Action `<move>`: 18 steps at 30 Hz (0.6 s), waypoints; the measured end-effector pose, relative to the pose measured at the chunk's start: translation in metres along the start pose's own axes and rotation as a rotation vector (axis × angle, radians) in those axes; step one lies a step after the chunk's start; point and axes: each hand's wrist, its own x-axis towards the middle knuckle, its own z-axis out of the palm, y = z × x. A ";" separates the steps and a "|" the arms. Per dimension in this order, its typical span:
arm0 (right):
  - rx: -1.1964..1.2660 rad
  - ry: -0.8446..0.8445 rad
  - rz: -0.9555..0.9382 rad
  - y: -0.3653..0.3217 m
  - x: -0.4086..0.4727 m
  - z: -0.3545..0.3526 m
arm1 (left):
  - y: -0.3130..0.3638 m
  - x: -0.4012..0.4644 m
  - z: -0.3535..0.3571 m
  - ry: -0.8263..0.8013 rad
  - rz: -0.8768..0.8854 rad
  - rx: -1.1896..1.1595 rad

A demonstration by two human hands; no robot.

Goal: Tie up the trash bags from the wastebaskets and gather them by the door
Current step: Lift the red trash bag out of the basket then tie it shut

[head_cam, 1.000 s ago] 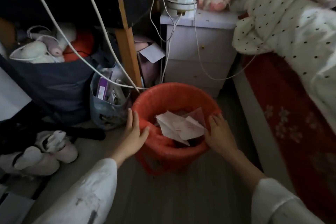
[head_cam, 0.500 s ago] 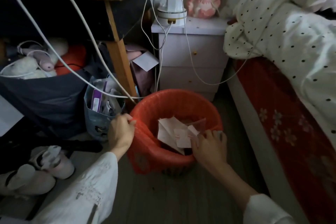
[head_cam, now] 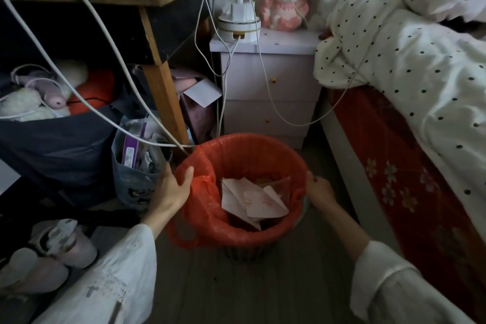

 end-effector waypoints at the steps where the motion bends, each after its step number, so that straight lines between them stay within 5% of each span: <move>1: 0.066 0.009 0.006 -0.001 0.005 -0.001 | -0.002 0.003 0.001 -0.029 -0.042 0.008; 12: 0.248 0.295 -0.101 -0.005 0.010 -0.004 | 0.019 0.024 -0.006 0.209 0.010 -0.091; 18: 0.314 0.155 -0.266 -0.018 0.000 -0.005 | 0.057 0.023 -0.002 0.095 0.146 -0.353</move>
